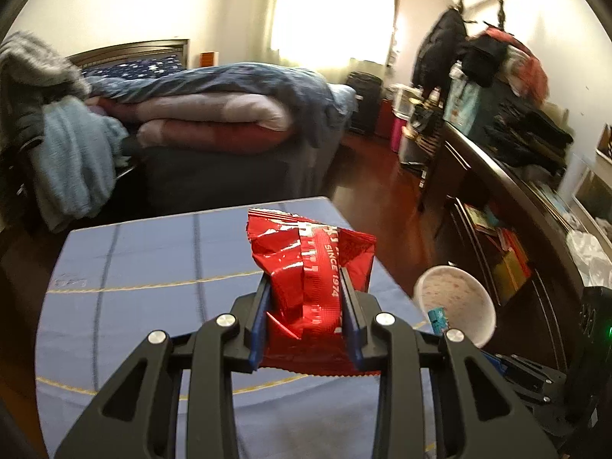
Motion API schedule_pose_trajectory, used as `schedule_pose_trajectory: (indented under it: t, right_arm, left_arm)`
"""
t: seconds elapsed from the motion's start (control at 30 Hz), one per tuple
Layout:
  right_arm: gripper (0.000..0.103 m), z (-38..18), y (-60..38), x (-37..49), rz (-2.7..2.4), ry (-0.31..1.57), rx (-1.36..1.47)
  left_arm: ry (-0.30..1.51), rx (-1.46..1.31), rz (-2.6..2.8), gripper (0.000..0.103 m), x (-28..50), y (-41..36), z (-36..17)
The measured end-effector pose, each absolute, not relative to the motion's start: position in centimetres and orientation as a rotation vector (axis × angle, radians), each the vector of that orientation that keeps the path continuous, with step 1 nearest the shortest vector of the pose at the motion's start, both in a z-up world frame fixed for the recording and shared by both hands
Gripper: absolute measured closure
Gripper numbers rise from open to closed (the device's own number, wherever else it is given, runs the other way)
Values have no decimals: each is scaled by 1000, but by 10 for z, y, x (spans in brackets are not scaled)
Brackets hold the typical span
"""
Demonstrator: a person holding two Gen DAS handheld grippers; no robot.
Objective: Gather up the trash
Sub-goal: 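Carry the red wrapper and lighter over the pink bin and open both tools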
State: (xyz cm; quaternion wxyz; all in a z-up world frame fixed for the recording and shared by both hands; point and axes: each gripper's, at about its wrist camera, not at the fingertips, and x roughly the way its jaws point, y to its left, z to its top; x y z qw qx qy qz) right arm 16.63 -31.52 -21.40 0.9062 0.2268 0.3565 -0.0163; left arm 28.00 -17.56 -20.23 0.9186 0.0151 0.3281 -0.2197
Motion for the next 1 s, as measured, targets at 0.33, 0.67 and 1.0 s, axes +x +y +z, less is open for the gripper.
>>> schedule_pose_trajectory:
  t: [0.33,0.67,1.0]
  right_arm:
    - [81,-222,-378,141,-152,702,525]
    - [81,-238,-456,125,-350,681,574]
    - [81,-260,-508,130,-446,672,608]
  left_arm:
    - [689,113,-600,70,269,-263,-213]
    - [699,187,-776,70,265,-355,-231]
    - [724,225,-890,69,284,-434,-249]
